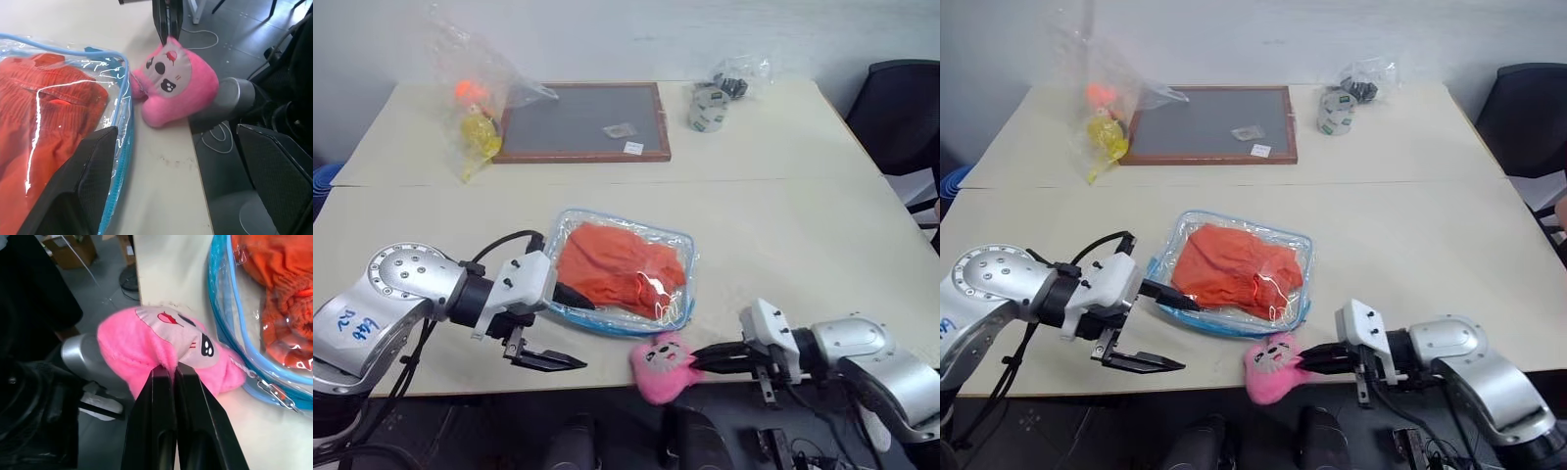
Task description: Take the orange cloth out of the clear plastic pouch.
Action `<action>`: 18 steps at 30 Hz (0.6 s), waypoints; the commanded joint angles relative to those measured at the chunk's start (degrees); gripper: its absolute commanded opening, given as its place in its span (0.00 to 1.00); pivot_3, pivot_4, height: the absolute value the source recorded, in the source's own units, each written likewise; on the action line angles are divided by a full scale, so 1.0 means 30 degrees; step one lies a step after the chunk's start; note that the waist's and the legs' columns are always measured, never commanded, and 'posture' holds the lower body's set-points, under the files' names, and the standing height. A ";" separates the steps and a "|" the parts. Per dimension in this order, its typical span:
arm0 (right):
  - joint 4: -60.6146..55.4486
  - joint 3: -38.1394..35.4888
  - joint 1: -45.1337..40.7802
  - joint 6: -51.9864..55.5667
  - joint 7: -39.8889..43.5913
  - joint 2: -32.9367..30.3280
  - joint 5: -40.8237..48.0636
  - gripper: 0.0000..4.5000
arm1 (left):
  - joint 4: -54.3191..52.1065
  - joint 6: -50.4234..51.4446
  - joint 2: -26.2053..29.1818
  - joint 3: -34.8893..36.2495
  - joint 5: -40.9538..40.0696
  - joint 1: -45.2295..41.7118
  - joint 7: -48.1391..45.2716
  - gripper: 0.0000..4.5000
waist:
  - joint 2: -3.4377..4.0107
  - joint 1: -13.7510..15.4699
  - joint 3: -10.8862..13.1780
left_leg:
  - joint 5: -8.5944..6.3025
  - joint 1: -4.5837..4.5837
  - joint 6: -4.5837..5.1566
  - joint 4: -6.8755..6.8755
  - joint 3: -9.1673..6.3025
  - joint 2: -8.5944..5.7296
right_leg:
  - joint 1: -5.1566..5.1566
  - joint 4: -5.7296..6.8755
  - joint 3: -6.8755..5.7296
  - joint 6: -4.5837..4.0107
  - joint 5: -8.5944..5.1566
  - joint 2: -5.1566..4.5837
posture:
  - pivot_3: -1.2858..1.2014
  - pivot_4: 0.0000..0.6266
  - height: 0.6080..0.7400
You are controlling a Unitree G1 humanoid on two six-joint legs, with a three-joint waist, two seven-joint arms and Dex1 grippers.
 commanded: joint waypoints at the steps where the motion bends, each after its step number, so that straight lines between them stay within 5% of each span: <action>1: -0.0209 0.0309 0.0040 0.0286 -0.0671 0.0204 -0.0292 0.00 | 0.0343 -0.0689 -0.0379 -0.0818 0.0452 -0.0547 0.0297 0.91 | 0.0000 0.0045 0.0000 | 0.0000 0.0000 0.0000 0.0004 0.0001 -0.0003 | 0.0002 0.0001 0.0000 0.0001 0.0000 0.0000 | 0.52 0.24 1.00; 9: -0.1893 -0.0634 0.0943 0.1450 -0.0728 -0.0737 0.0528 0.53 | 0.2002 -0.1684 -0.3050 -0.4055 0.1961 -0.2910 0.0849 0.91 | -0.0002 0.0050 -0.0001 | 0.0000 0.0001 0.0001 0.0004 0.0014 -0.0015 | -0.0001 0.0010 0.0010 0.0001 0.0001 0.0013 | 0.52 0.24 1.00; 18: -0.4658 -0.6742 0.3593 0.2791 0.0014 -0.3278 0.3325 0.53 | 0.2151 -0.0754 -0.5068 -0.7302 0.1403 -0.4208 -0.0859 0.91 | -0.0004 0.0095 -0.0002 | -0.0008 -0.0001 0.0016 0.0010 0.0015 -0.0014 | 0.0005 -0.0003 0.0022 0.0007 0.0004 0.0006 | 0.52 0.24 1.00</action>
